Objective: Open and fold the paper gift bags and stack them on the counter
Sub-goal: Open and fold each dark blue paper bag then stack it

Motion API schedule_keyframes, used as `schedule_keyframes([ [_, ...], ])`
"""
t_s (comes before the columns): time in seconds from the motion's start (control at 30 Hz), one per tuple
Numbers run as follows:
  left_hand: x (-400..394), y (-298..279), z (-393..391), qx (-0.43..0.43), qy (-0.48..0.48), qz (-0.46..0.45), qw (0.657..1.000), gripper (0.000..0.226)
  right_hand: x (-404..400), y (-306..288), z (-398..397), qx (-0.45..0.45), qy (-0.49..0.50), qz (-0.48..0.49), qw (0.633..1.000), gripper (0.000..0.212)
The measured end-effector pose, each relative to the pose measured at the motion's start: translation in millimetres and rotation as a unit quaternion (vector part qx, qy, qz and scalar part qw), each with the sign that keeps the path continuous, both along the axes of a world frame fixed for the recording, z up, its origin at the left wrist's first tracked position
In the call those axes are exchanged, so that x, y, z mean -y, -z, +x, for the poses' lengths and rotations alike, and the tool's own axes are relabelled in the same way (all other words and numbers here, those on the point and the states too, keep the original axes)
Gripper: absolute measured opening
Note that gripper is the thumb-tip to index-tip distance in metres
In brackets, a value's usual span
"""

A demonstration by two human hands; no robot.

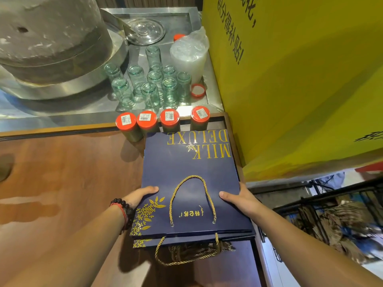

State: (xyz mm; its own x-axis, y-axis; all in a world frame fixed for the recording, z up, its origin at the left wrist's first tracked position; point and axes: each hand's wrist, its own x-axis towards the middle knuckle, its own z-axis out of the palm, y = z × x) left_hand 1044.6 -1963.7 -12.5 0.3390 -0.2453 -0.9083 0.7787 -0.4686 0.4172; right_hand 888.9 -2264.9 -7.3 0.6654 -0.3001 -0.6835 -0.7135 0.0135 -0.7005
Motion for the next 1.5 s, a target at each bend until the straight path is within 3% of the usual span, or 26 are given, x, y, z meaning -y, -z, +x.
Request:
schedule_keyframes([
  [0.07,-2.9,0.9,-3.4,-0.001,-0.021,-0.002,1.000,0.038,-2.0,0.8,-0.5,0.002,-0.003,0.004,1.000,0.057],
  [0.2,-20.1,11.8,-14.9,0.021,-0.035,0.046,0.998,0.040,-14.8,2.5,-6.8,-0.011,-0.009,0.007,1.000,0.080],
  [0.33,-35.4,15.6,-26.2,0.024,-0.065,0.049,0.996,0.028,-21.0,-1.6,-3.9,-0.029,-0.046,0.033,0.998,0.077],
  [0.37,-36.8,15.0,-27.1,0.022,-0.074,0.044,0.996,0.028,-19.8,-3.8,0.0,-0.027,-0.046,0.042,0.998,0.087],
  [0.43,-37.9,13.9,-29.0,0.014,-0.076,0.031,0.996,0.032,-17.2,-3.6,6.5,-0.036,-0.016,0.076,0.996,0.127],
  [0.5,-37.6,11.6,-30.0,0.005,-0.078,0.023,0.997,0.033,-17.9,-4.9,7.6,-0.041,0.017,0.112,0.993,0.140],
  [0.67,-38.7,12.5,-31.2,0.020,-0.081,0.012,0.996,0.035,-25.0,-1.4,1.6,-0.010,0.042,0.116,0.992,0.091],
  [0.8,-40.6,17.0,-30.9,0.027,-0.081,0.005,0.996,0.035,-17.9,-4.7,1.3,-0.006,0.039,0.089,0.995,0.092],
  [0.9,-41.1,16.8,-32.4,0.034,-0.079,-0.006,0.996,0.039,-7.4,2.1,-1.5,-0.018,0.034,0.089,0.995,0.114],
  [0.93,-41.5,15.5,-32.7,0.037,-0.079,-0.010,0.996,0.047,-7.5,0.8,-2.5,-0.026,0.032,0.088,0.995,0.112],
  [1.03,-43.0,12.0,-32.8,0.044,-0.079,-0.022,0.996,0.062,-20.3,-19.2,-1.7,-0.059,0.042,0.132,0.989,0.040],
  [1.1,-43.8,11.3,-32.4,0.046,-0.082,-0.032,0.995,0.064,-28.7,-39.5,1.7,-0.076,0.046,0.136,0.987,0.021],
  [1.13,-44.0,11.1,-32.6,0.048,-0.084,-0.035,0.995,0.065,-17.2,-16.0,-2.9,-0.083,0.053,0.139,0.985,0.024],
  [1.27,-46.7,13.7,-33.7,0.049,-0.089,-0.042,0.994,0.063,-11.1,2.4,-5.0,-0.106,0.061,0.135,0.983,0.070],
  [1.43,-50.0,18.0,-33.1,0.054,-0.081,-0.036,0.995,0.077,-18.0,-3.4,-1.9,-0.114,0.051,0.144,0.982,0.057],
  [1.5,-51.3,18.3,-33.0,0.067,-0.081,-0.030,0.994,0.064,-19.1,-0.4,-2.6,-0.109,0.062,0.140,0.982,0.062],
])
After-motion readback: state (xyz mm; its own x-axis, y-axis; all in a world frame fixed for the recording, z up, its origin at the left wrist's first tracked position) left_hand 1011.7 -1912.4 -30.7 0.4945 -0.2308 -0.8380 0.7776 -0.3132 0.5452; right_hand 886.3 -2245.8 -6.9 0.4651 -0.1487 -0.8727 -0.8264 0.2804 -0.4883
